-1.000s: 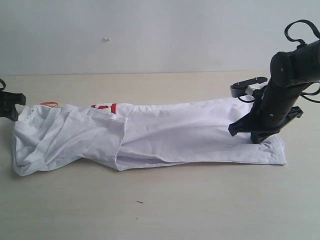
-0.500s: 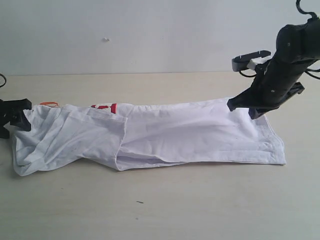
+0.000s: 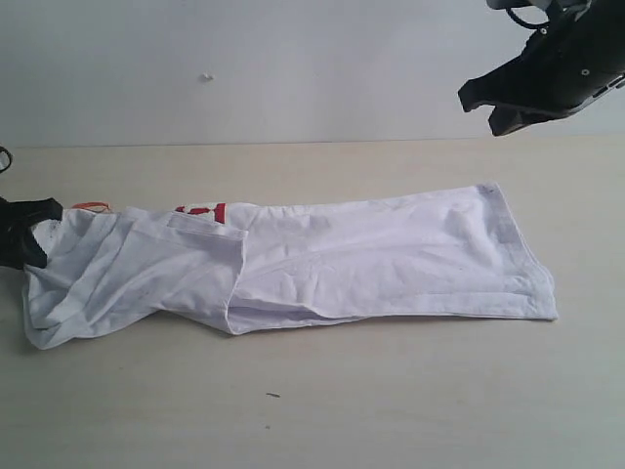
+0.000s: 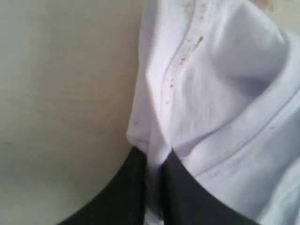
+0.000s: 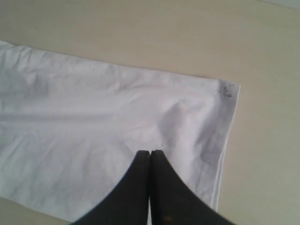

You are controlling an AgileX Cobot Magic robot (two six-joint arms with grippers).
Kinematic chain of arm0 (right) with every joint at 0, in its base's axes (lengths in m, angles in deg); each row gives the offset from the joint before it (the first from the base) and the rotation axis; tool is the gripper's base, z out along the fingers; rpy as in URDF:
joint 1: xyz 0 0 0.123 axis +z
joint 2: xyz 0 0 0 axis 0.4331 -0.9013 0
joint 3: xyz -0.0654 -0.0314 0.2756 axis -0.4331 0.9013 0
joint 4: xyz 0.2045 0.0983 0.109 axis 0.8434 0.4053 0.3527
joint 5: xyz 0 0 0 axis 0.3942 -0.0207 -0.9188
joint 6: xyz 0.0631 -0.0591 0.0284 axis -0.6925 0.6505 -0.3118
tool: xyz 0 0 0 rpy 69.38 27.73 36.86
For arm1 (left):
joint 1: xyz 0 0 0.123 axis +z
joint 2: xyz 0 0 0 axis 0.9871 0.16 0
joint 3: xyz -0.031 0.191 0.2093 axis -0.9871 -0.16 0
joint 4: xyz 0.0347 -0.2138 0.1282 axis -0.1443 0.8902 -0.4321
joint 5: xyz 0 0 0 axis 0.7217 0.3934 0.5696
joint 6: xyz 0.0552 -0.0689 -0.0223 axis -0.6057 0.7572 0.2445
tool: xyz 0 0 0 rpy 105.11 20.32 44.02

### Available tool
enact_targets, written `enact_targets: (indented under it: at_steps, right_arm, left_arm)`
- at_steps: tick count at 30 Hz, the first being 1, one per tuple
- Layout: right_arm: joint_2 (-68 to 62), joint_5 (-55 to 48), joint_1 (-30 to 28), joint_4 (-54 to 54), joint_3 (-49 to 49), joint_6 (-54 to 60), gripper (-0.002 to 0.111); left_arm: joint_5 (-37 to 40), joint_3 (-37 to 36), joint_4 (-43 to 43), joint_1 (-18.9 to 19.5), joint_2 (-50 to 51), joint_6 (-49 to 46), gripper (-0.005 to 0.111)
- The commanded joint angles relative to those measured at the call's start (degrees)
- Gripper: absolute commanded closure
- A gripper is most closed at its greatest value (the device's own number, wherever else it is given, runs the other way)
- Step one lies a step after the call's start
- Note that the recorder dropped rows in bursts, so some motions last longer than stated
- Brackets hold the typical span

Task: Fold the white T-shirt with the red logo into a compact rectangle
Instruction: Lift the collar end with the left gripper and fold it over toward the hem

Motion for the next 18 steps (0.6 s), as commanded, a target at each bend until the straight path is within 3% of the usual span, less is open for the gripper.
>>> enact_targets:
  at_steps: [1, 5, 7, 18]
  right_arm:
    - [1.26, -0.52, -0.10, 0.96, -0.35, 0.60, 0.108]
    - [5.15, -0.20, -0.10, 0.99, -1.41, 0.33, 0.108]
    - [8.26, -5.76, -0.10, 0.99, -5.55, -0.09, 0.108]
    - [14.98, -16.85, -0.10, 0.16, -17.27, -2.00, 0.108]
  left_arm:
    - [0.78, 0.61, 0.03, -0.10, -6.97, 3.09, 0.107]
    - [7.92, 4.93, 0.46, -4.48, -13.06, 4.55, 0.107]
    - [10.75, 8.26, 0.45, -11.41, -15.36, 7.09, 0.107]
    - [7.50, 23.03, 0.45, -35.13, -12.62, 16.66, 0.107]
